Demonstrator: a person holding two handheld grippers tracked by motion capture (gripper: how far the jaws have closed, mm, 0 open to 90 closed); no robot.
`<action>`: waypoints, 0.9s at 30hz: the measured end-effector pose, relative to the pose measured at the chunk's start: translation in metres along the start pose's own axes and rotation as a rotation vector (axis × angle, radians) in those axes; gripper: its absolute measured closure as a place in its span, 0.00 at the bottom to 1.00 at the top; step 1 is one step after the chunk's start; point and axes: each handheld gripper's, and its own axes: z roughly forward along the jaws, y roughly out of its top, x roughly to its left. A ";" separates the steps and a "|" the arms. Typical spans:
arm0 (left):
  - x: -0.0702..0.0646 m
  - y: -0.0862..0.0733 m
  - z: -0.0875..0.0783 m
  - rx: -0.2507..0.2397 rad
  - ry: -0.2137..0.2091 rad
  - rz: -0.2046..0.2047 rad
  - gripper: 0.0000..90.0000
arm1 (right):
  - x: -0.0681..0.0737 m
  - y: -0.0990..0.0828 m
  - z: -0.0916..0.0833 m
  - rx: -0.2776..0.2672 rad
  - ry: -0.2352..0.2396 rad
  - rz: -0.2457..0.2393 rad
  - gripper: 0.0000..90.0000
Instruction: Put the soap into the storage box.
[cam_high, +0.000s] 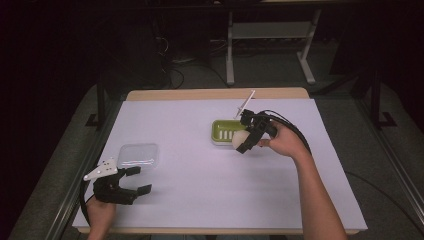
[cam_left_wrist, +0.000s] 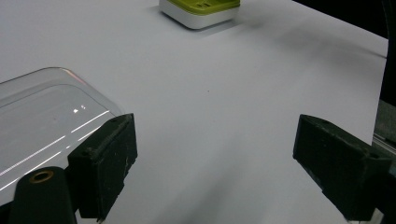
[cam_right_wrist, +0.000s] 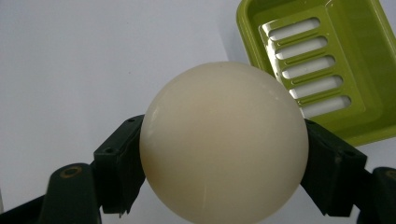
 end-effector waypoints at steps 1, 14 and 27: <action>0.000 0.000 0.000 -0.001 0.000 0.001 0.14 | 0.000 0.001 0.000 0.001 -0.001 0.000 0.26; 0.000 0.000 0.000 -0.001 -0.002 -0.004 0.14 | -0.003 0.018 0.000 0.021 -0.007 -0.026 0.26; 0.000 0.000 -0.001 -0.004 -0.003 -0.004 0.14 | -0.008 0.040 0.000 0.024 -0.008 -0.057 0.26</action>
